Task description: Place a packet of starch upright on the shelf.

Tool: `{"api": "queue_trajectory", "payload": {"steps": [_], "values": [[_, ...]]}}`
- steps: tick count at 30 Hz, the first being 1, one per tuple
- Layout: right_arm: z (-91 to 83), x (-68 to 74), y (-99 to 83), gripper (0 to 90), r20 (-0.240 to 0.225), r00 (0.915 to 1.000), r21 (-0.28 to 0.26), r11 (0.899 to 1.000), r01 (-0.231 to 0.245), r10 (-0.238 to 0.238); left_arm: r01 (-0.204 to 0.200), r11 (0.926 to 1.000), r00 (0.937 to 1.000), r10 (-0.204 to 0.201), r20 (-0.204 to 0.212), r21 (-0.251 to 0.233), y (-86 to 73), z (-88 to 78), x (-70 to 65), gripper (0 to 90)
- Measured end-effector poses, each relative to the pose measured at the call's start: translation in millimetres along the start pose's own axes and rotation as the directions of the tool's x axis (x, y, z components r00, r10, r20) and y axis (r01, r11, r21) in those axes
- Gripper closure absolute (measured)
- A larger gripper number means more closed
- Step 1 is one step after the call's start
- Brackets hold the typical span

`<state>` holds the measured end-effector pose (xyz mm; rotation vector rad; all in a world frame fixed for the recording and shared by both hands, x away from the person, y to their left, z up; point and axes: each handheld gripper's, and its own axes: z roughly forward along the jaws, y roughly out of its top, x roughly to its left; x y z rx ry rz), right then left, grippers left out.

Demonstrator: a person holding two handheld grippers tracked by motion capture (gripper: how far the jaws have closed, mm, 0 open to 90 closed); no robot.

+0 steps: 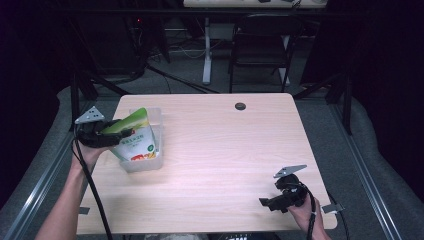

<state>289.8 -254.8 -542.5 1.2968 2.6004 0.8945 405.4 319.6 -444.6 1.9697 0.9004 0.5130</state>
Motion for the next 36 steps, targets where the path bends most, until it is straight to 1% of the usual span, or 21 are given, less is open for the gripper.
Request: {"api": "queue_trajectory", "payload": {"steps": [2,4,5,7,8,9,10,11,12,13,17,19,20,23,25,29,30,32,33,35,36], "values": [[-0.4,-0.3,-0.2,11.2,-0.001,1.0000,0.002,1.000,0.004,-0.004,0.010,1.0000,0.9996,-0.010,-0.027,-0.001,1.8,-3.8,-2.2,28.5],[-0.7,-0.5,-0.7,11.2,0.008,1.0000,0.001,1.000,0.004,-0.004,0.023,0.9997,0.9972,-0.023,-0.071,-0.001,3.4,-8.2,-5.5,23.3],[-0.6,0.0,-0.7,11.2,0.001,1.0000,-0.004,1.000,0.000,0.000,0.022,0.9998,0.9967,-0.022,-0.078,0.000,4.1,-10.3,-7.2,21.0],[-1.5,0.1,-0.6,11.2,0.007,0.9999,0.003,1.000,0.009,-0.009,0.018,0.9997,0.9936,-0.016,-0.112,0.016,6.2,-14.8,-11.5,17.4],[-1.2,0.7,-0.5,11.2,-0.001,1.0000,-0.001,1.000,0.005,-0.005,0.018,0.9997,0.9937,-0.016,-0.111,0.017,6.8,-17.4,-13.4,15.8],[-0.8,1.0,-0.5,11.2,0.003,1.0000,-0.003,1.000,0.006,-0.006,0.026,0.9995,0.9930,-0.024,-0.116,0.016,7.4,-20.5,-15.5,15.9],[-1.1,1.0,-0.5,11.2,0.001,1.0000,0.004,1.000,0.009,-0.009,0.035,0.9994,0.9920,-0.035,-0.121,0.004,7.7,-24.3,-18.1,15.1],[-0.8,1.3,-0.5,11.2,0.002,1.0000,0.001,1.000,0.008,-0.008,0.051,0.9986,0.9920,-0.053,-0.115,-0.013,8.0,-29.4,-21.9,14.5],[-0.8,1.6,-0.4,11.2,0.000,1.0000,0.002,1.000,0.008,-0.008,0.063,0.9979,0.9913,-0.064,-0.115,-0.017,8.3,-32.5,-24.5,12.8],[-0.9,1.8,-0.5,11.2,0.002,1.0000,0.002,1.000,0.006,-0.006,0.071,0.9973,0.9895,-0.073,-0.125,-0.020,8.4,-37.0,-29.6,12.3],[-0.7,1.3,-0.7,11.2,-0.001,1.0000,0.003,1.000,0.006,-0.006,0.089,0.9960,0.9837,-0.089,-0.156,-0.006,7.3,-48.3,-45.6,10.2],[-0.4,1.3,-0.7,11.3,0.000,1.0000,0.005,1.000,0.008,-0.008,0.091,0.9959,0.9831,-0.090,-0.159,-0.003,5.3,-52.7,-52.6,8.7],[-0.4,1.9,-0.7,11.3,0.005,0.9999,0.005,1.000,0.009,-0.009,0.094,0.9956,0.9816,-0.092,-0.167,0.002,4.3,-53.7,-55.2,8.5],[0.0,2.8,-0.6,11.3,-0.001,1.0000,0.002,1.000,0.006,-0.006,0.122,0.9922,0.9785,-0.116,-0.171,0.026,-1.6,-58.3,-63.7,6.9],[0.4,3.0,-0.6,11.3,-0.003,1.0000,0.000,1.000,0.007,-0.007,0.145,0.9890,0.9753,-0.137,-0.173,0.030,-7.3,-60.3,-68.3,5.8],[0.2,3.5,-0.6,11.3,-0.003,0.9999,0.001,1.000,0.012,-0.012,0.167,0.9841,0.9729,-0.154,-0.172,0.060,-21.8,-61.3,-77.9,4.7],[0.3,3.5,-0.7,11.3,-0.004,0.9999,0.001,1.000,0.012,-0.012,0.182,0.9813,0.9701,-0.169,-0.174,0.063,-27.4,-61.1,-80.7,4.5],[0.3,3.5,-0.6,11.3,0.003,0.9999,0.005,1.000,0.017,-0.017,0.198,0.9775,0.9681,-0.183,-0.172,0.074,-34.1,-60.2,-83.8,3.8],[0.3,3.6,-0.6,11.3,0.003,0.9998,0.006,1.000,0.018,-0.018,0.210,0.9745,0.9658,-0.195,-0.171,0.077,-39.7,-59.3,-86.7,3.4],[0.2,3.8,-0.3,11.3,0.001,0.9998,0.011,1.000,0.022,-0.022,0.226,0.9701,0.9625,-0.209,-0.173,0.087,-48.3,-57.7,-90.9,3.2],[0.3,4.3,-0.2,11.3,-0.005,0.9998,0.010,1.000,0.018,-0.018,0.228,0.9690,0.9621,-0.209,-0.175,0.096,-51.4,-57.2,-92.5,2.6]]}}
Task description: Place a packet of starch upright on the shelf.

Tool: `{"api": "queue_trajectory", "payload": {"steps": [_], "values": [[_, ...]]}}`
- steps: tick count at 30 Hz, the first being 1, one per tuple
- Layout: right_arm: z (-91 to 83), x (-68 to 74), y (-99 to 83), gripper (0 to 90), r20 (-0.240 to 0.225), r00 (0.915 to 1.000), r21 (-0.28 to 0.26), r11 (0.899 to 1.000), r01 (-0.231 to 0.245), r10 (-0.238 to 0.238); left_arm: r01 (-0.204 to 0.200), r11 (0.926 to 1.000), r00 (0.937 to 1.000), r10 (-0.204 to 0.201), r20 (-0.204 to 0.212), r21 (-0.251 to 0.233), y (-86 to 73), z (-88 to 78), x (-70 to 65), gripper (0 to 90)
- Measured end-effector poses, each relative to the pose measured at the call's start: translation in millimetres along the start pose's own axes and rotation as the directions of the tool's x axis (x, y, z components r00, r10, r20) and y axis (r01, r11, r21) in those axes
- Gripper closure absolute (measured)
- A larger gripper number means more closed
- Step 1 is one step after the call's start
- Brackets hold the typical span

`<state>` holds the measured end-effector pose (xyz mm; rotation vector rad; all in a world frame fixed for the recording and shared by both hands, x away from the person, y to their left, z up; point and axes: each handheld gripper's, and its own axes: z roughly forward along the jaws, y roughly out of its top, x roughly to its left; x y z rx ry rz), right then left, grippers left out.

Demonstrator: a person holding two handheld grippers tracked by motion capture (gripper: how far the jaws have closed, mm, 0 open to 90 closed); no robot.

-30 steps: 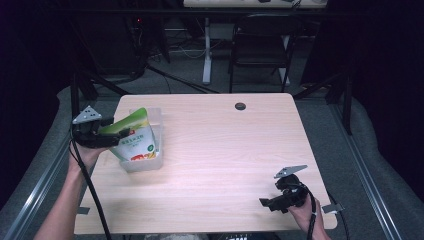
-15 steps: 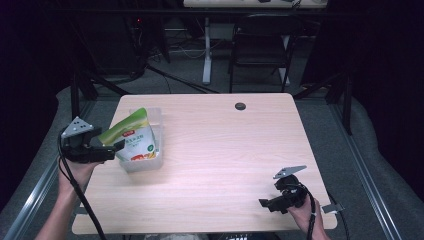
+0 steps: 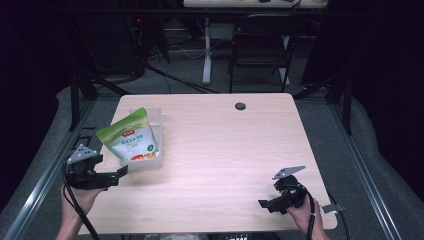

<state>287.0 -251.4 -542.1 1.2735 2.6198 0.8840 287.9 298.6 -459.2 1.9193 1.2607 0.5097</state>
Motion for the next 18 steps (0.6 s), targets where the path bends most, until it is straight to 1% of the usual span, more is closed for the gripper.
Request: {"api": "queue_trajectory", "payload": {"steps": [1,3,5,6,7,9,11,12,14,16,17,18], "values": [[0.0,0.2,0.0,11.3,0.001,1.0000,0.000,1.000,0.000,0.000,0.010,0.9999,0.9999,-0.010,-0.007,0.008,-6.6,1.7,-2.3,2.5],[0.0,0.4,-0.3,11.4,0.003,1.0000,-0.004,1.000,-0.003,0.003,0.021,0.9996,0.9996,-0.021,-0.017,0.020,-14.8,4.4,-5.6,2.2],[-0.1,-0.1,-0.5,11.4,0.009,1.0000,-0.002,1.000,0.001,-0.001,0.008,0.9992,0.9989,-0.006,-0.047,0.039,-21.0,6.5,-10.4,1.4],[-0.2,-0.4,-0.6,11.4,0.006,1.0000,0.000,1.000,0.002,-0.002,0.011,0.9990,0.9986,-0.008,-0.052,0.043,-24.9,7.9,-12.9,1.4],[-0.1,-0.5,-0.6,11.4,0.006,1.0000,0.000,1.000,0.002,-0.002,0.013,0.9989,0.9987,-0.011,-0.050,0.046,-28.6,9.5,-15.0,1.2],[0.1,-0.3,-0.4,11.4,0.000,1.0000,0.001,1.000,0.003,-0.003,-0.004,0.9979,0.9986,0.008,-0.053,0.064,-33.0,13.2,-18.8,1.0],[0.5,-0.2,-0.3,11.4,-0.001,1.0000,0.003,1.000,0.004,-0.004,-0.006,0.9974,0.9987,0.010,-0.050,0.071,-35.8,16.4,-20.5,0.8],[1.1,0.2,-0.4,11.3,0.007,1.0000,0.004,1.000,0.003,-0.003,-0.013,0.9974,0.9984,0.017,-0.054,0.070,-37.1,17.8,-20.9,0.8],[1.5,0.3,-0.5,11.4,0.006,1.0000,0.007,1.000,0.002,-0.002,-0.025,0.9968,0.9971,0.030,-0.070,0.076,-39.7,21.3,-21.3,0.8],[1.2,0.1,-0.4,11.4,0.007,0.9999,0.013,1.000,0.008,-0.008,0.000,0.9971,0.9987,0.004,-0.051,0.076,-42.7,25.3,-19.0,0.6],[1.4,0.2,-0.4,11.4,0.005,1.0000,0.013,1.000,0.008,-0.008,0.010,0.9966,0.9987,-0.006,-0.051,0.082,-44.0,27.2,-17.2,0.8],[1.8,0.5,-0.4,11.4,-0.003,1.0000,0.010,1.000,0.005,-0.005,0.024,0.9967,0.9988,-0.020,-0.045,0.078,-45.7,29.0,-15.0,0.8]]}}
